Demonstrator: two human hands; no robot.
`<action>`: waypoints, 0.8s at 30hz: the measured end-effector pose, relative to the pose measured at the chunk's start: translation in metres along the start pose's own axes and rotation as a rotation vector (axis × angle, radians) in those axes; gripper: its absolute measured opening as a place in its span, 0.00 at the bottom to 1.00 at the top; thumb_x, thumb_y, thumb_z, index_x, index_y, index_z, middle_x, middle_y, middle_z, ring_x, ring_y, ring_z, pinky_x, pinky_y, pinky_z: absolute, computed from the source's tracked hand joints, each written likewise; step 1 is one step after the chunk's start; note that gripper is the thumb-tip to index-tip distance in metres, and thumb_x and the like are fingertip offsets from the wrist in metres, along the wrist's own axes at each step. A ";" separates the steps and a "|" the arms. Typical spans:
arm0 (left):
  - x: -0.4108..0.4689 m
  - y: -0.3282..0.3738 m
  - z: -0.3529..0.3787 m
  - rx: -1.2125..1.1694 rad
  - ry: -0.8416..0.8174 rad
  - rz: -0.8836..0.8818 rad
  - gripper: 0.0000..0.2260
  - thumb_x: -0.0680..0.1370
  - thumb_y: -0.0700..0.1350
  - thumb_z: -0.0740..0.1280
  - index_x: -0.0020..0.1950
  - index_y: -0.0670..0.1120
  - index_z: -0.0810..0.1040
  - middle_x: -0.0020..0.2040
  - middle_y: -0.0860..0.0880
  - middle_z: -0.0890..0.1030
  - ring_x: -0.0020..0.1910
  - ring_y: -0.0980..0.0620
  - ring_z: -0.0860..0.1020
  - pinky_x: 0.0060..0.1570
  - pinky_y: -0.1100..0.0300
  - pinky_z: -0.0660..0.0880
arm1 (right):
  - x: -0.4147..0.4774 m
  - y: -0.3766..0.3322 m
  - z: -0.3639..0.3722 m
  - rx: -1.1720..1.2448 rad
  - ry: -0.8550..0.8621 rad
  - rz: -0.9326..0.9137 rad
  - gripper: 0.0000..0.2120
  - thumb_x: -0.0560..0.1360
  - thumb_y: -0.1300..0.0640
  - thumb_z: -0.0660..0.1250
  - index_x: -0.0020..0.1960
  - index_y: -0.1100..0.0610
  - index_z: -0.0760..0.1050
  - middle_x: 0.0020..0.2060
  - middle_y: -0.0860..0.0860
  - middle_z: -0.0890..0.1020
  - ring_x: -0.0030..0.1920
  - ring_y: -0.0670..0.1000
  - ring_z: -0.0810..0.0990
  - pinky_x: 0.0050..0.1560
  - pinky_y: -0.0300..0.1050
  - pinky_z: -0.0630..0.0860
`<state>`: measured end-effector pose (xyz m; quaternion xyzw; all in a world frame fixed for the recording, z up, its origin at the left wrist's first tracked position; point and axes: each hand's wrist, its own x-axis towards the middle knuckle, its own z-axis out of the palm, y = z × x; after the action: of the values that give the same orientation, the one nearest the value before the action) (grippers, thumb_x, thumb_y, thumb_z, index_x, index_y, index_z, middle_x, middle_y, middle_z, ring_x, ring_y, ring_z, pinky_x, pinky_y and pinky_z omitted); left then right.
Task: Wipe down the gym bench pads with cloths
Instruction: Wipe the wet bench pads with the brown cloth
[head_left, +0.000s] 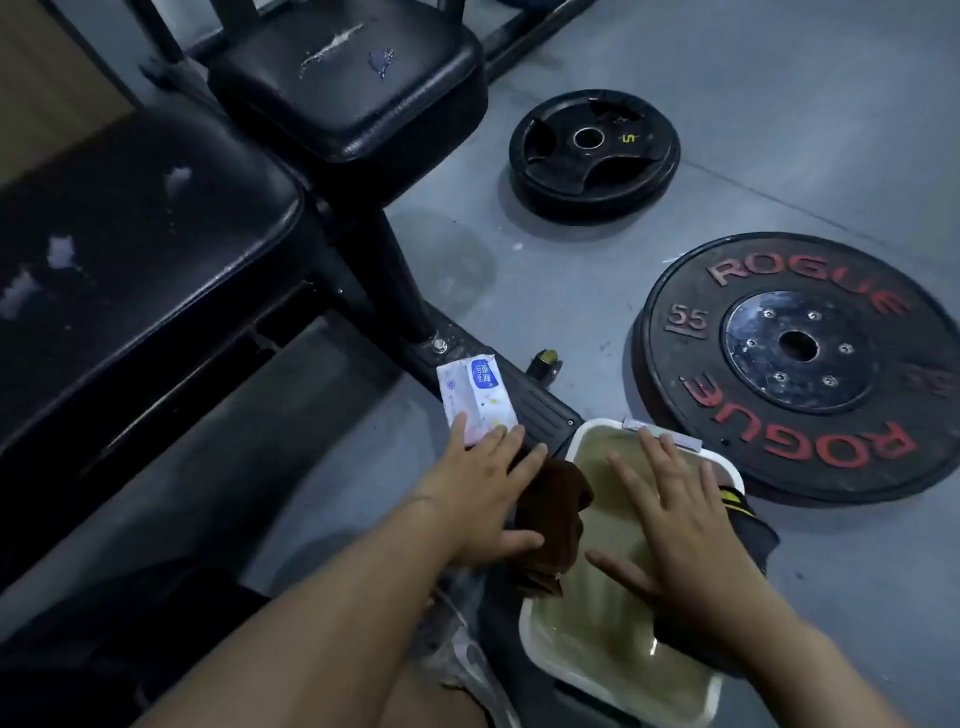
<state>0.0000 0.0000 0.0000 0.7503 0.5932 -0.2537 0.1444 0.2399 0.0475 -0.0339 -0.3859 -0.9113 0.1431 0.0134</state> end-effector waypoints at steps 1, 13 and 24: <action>0.009 0.002 0.002 -0.014 -0.013 0.009 0.42 0.77 0.70 0.51 0.81 0.47 0.41 0.81 0.40 0.48 0.79 0.41 0.50 0.72 0.32 0.44 | 0.004 0.001 0.004 0.007 -0.026 0.007 0.38 0.74 0.28 0.52 0.74 0.53 0.62 0.76 0.62 0.60 0.77 0.64 0.58 0.69 0.72 0.61; 0.042 -0.003 0.027 -0.103 -0.098 0.044 0.32 0.84 0.51 0.57 0.81 0.47 0.43 0.82 0.48 0.48 0.78 0.46 0.53 0.75 0.36 0.49 | 0.031 0.003 0.058 0.162 -0.173 0.144 0.37 0.72 0.38 0.69 0.76 0.52 0.64 0.73 0.52 0.70 0.75 0.57 0.64 0.71 0.60 0.62; 0.059 0.008 0.003 -0.298 -0.001 -0.002 0.20 0.78 0.45 0.68 0.65 0.45 0.64 0.63 0.45 0.76 0.64 0.44 0.71 0.69 0.42 0.61 | 0.038 0.002 0.057 0.610 -0.158 0.305 0.22 0.65 0.50 0.78 0.51 0.46 0.68 0.45 0.42 0.79 0.46 0.42 0.79 0.46 0.45 0.77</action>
<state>0.0170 0.0447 -0.0357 0.7197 0.6251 -0.1636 0.2542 0.2073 0.0614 -0.0922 -0.4834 -0.7567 0.4387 0.0360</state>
